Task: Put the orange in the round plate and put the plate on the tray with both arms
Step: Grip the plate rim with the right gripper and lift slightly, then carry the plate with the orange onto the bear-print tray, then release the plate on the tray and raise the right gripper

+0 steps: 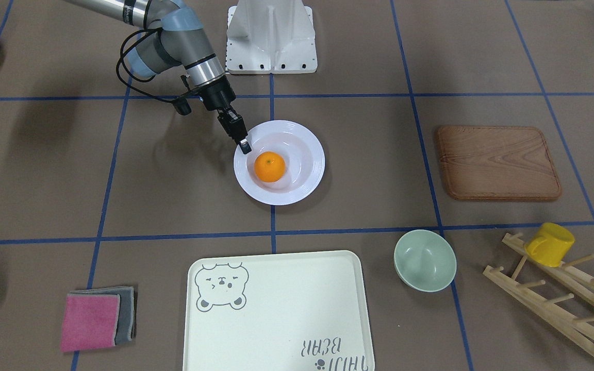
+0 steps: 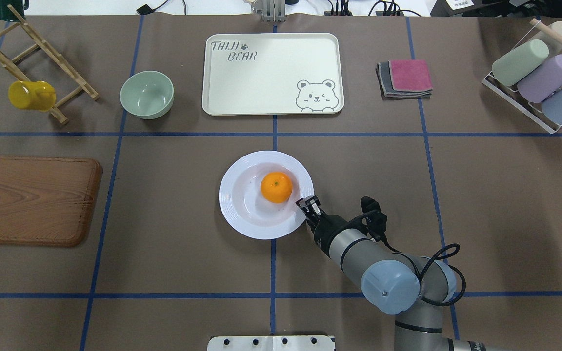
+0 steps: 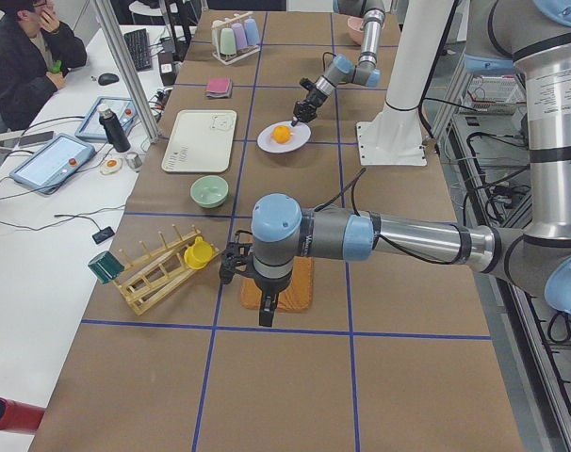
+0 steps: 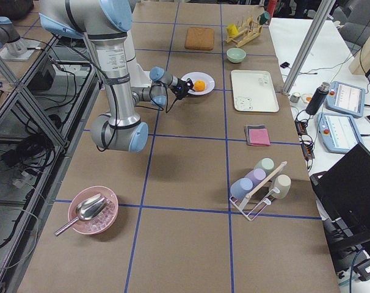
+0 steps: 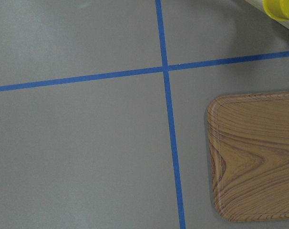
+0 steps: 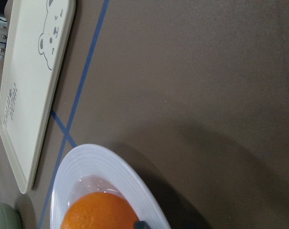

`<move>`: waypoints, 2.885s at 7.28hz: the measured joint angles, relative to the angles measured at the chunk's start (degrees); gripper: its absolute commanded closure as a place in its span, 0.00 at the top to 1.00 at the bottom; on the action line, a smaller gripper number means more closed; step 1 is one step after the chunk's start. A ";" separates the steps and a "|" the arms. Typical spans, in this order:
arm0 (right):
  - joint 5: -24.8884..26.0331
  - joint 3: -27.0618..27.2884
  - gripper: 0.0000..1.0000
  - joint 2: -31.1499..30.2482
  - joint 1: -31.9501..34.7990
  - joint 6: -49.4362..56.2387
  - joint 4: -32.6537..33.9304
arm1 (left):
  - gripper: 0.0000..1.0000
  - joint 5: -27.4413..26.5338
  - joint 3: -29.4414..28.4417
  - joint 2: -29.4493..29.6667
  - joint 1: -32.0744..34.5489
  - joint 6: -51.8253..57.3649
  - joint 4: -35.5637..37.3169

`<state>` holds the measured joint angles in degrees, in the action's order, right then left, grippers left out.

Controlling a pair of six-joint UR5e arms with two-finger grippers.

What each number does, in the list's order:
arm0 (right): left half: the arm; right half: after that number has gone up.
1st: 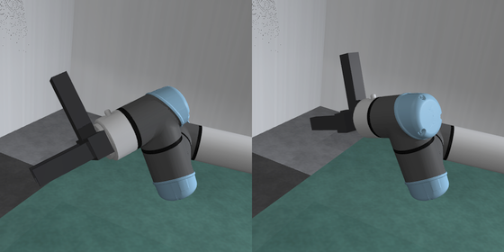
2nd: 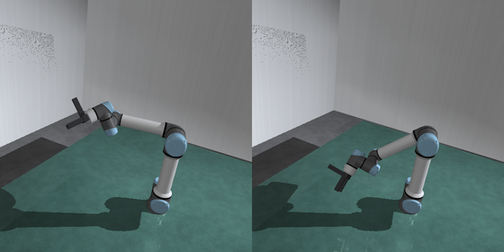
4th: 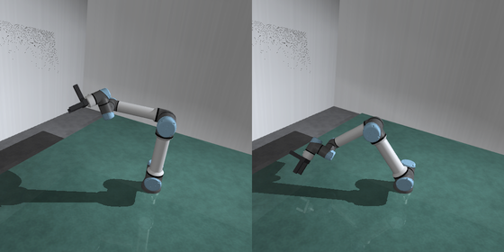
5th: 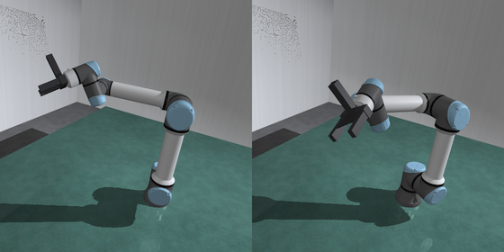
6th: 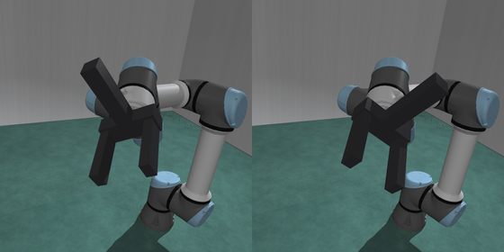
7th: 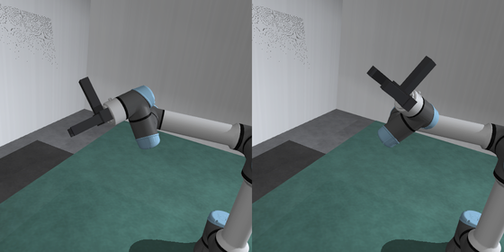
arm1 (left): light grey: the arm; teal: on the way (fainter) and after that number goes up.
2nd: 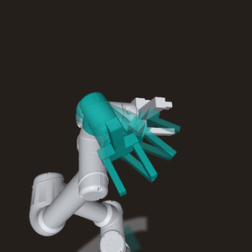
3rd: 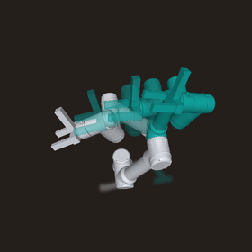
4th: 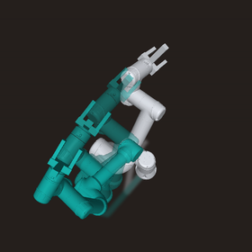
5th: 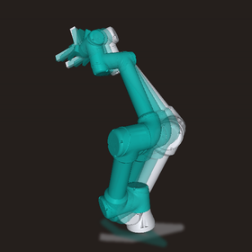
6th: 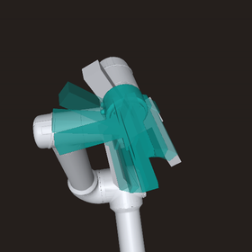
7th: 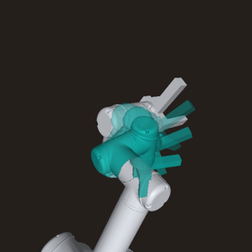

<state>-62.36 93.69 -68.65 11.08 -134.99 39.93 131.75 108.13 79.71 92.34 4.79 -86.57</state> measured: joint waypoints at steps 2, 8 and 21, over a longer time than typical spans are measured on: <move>1.80 0.04 0.00 -0.49 -0.03 0.28 -4.90 | 0.98 0.37 -0.11 -0.09 0.05 -0.62 0.02; 4.04 -3.24 0.00 5.75 9.20 0.63 -13.79 | 0.98 3.91 0.86 -1.49 0.67 -2.76 0.17; -12.43 -14.11 1.00 19.24 22.44 24.90 9.84 | 0.98 3.96 2.66 -2.22 0.73 -2.72 0.11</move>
<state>-74.78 79.59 -49.41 33.52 -110.08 49.77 135.71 110.79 77.49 93.07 2.08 -86.46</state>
